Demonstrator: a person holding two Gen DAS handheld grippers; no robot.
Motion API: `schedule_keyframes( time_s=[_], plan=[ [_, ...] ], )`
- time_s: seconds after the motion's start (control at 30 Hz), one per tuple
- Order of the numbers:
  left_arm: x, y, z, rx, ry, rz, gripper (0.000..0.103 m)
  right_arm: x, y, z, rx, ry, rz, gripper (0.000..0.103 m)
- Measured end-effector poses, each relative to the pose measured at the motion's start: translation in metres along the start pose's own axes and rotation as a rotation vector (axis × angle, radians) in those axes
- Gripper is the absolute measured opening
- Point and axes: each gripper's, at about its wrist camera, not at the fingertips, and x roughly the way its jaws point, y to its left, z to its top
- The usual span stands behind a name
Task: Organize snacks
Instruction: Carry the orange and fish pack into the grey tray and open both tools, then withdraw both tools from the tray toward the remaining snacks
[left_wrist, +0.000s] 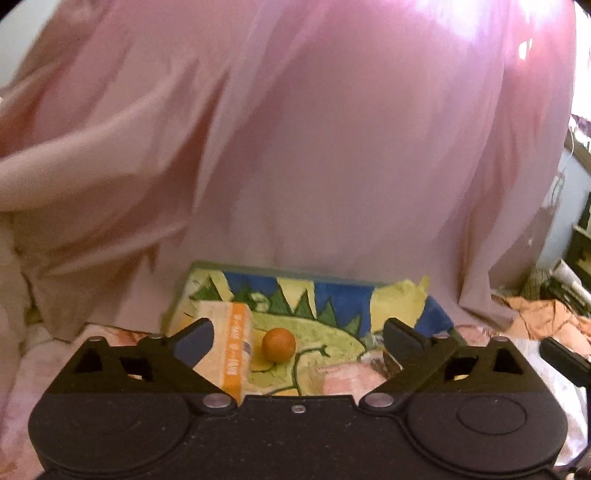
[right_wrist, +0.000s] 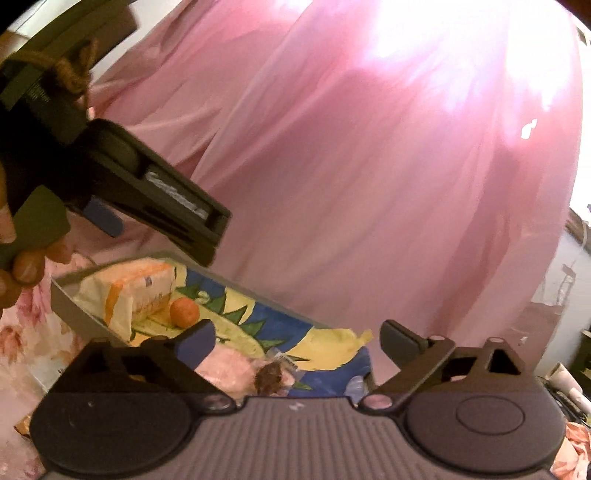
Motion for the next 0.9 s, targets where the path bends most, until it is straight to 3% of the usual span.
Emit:
schedule_keyframes(
  time_s=[0.4, 0.9],
  plan=[
    [-0.072, 0.000, -0.009, 0.019, -0.099, 0.008, 0.102, -0.062, -0.020, 0.009, 0.173, 0.004, 0.010, 0.103],
    [-0.136, 0.013, -0.060, 0.033, -0.146, 0.038, 0.102, -0.130, -0.021, -0.010, 0.293, 0.030, 0.021, 0.103]
  ],
)
